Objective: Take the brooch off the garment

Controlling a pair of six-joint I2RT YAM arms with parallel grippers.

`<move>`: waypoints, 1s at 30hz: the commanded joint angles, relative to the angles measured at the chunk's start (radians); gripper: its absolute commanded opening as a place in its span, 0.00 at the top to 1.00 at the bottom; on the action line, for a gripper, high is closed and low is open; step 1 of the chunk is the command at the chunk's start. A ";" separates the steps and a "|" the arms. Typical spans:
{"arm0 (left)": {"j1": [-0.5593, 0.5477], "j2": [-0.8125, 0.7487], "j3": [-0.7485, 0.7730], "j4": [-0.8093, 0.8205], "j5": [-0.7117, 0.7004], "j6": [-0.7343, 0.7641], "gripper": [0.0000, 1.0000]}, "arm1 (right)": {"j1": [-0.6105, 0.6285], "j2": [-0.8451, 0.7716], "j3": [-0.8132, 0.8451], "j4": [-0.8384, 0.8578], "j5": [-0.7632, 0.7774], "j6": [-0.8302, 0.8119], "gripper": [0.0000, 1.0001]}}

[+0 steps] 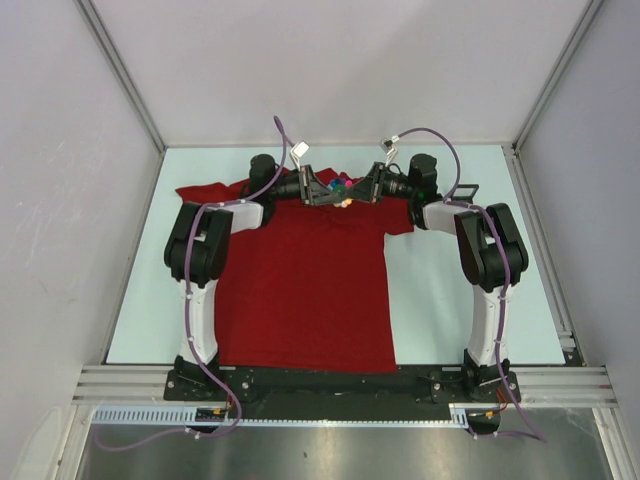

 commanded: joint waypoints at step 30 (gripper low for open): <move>0.065 -0.074 -0.118 0.486 0.063 -0.186 0.39 | 0.026 -0.032 -0.001 0.006 0.053 0.057 1.00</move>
